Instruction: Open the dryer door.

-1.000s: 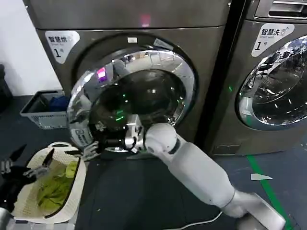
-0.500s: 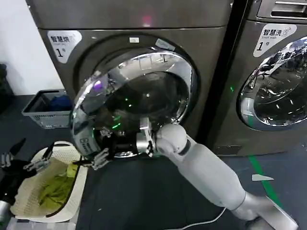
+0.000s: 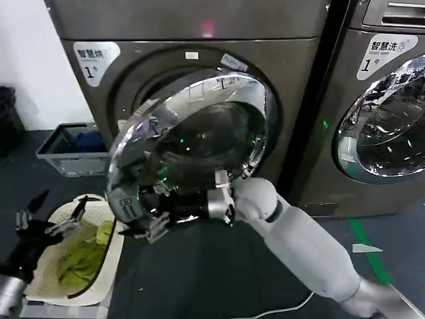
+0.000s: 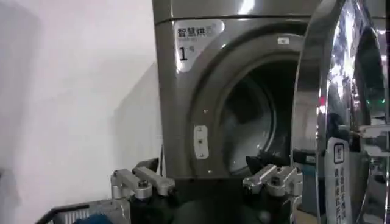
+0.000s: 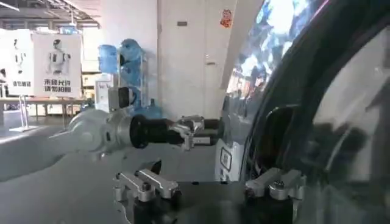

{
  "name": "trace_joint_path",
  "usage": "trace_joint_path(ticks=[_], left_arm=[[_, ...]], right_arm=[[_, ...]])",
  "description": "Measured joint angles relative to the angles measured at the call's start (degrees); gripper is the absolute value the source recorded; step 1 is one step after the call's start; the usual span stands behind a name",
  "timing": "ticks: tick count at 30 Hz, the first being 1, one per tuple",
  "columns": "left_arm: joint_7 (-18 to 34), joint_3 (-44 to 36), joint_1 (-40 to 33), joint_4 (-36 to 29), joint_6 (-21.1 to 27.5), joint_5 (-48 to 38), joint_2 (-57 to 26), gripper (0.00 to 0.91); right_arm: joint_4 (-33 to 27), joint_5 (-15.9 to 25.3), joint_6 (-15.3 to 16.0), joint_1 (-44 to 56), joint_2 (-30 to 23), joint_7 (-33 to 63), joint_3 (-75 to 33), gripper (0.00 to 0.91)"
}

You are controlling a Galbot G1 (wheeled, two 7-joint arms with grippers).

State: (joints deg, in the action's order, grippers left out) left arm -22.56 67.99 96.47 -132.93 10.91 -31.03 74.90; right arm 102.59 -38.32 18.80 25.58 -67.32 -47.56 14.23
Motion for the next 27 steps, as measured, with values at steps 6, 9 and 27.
trace_joint_path(ticks=[6, 9, 27], left_arm=[[0.16, -0.55, -0.14, -0.52, 0.14, 0.03, 0.46, 0.907], [0.27, -0.55, -0.17, -0.58, 0.12, 0.03, 0.47, 0.907], [0.44, -1.13, -0.40, -1.68, 0.18, 0.03, -0.22, 0.907]], right_arm=[[1.50, -0.28, -0.18, 1.00, 1.81, -3.57, -0.56, 0.907], [1.97, -0.18, -0.23, 1.31, 1.93, -4.58, -0.55, 0.907], [4.86, -0.04, 0.20, 3.56, 6.31, -12.83, -4.17, 0.907]])
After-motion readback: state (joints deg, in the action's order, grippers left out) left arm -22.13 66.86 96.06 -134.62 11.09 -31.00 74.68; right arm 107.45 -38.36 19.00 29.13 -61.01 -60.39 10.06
